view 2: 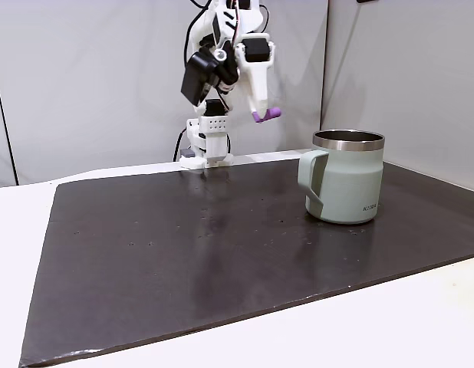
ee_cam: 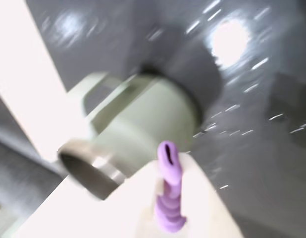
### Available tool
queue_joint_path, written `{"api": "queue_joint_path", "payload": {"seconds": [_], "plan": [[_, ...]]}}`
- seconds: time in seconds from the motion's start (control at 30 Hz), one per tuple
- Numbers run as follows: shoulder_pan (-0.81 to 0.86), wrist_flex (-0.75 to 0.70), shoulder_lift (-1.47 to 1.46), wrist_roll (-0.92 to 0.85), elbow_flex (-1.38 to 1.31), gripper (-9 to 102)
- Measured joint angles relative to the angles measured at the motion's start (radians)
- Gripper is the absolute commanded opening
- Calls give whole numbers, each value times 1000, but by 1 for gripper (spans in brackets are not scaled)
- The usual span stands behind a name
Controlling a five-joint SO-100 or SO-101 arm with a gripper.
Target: Grasp a pengrip and put it in the cup.
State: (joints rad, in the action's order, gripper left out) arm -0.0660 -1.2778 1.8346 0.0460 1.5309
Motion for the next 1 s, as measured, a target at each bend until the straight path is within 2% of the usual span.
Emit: {"api": "queue_joint_path", "payload": {"seconds": [0.2, 0.3, 0.5, 0.7, 0.87, 0.93, 1.0], "plan": [[-117, 173, -44, 75, -34, 0], [-133, 212, -109, 127, -91, 0], [-149, 219, -264, 213, -239, 0], [-239, 219, -376, 202, -376, 1], [-295, 219, -387, 183, -390, 1], [-295, 219, -387, 183, -390, 5], [-287, 219, -387, 183, -390, 13]]}}
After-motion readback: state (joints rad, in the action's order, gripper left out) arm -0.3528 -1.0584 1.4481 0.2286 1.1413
